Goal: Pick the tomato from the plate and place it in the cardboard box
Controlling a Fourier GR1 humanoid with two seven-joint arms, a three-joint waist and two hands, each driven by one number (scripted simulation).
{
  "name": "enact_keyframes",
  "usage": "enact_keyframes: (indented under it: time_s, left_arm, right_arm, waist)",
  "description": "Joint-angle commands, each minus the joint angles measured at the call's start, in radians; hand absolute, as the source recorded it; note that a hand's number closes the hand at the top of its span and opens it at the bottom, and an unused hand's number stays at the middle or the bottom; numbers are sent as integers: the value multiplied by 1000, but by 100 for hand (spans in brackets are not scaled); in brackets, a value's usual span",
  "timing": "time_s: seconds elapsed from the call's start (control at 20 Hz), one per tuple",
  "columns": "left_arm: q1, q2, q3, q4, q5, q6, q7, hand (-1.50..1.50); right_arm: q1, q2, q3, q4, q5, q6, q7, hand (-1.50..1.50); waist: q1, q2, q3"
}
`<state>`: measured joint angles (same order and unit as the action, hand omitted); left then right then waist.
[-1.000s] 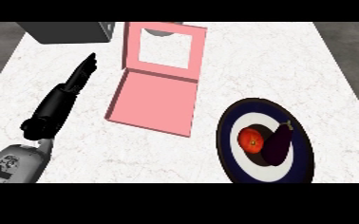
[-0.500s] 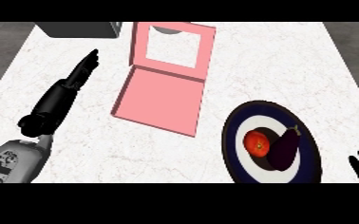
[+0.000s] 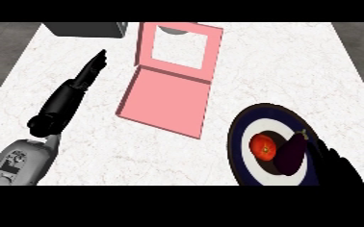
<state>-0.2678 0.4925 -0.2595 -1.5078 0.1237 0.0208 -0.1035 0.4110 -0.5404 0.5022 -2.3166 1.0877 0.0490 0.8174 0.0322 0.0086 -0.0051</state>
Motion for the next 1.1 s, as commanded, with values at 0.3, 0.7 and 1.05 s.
enact_keyframes:
  time_s: [0.3,0.7,1.05]
  left_arm:
    - [29,-35,34,7,-40,-16,-11,0]
    - [31,-76,68,-77,-83,-36,83,0]
    - [38,-96,128,-50,-105,-94,56,0]
  right_arm:
    - [-349,350,192,269,188,246,261,-150]
    - [-366,425,164,378,272,213,230,-150]
    - [-349,418,77,460,271,186,158,-150]
  waist:
    - [-24,-8,4]
    - [-31,-9,5]
    - [-33,-9,5]
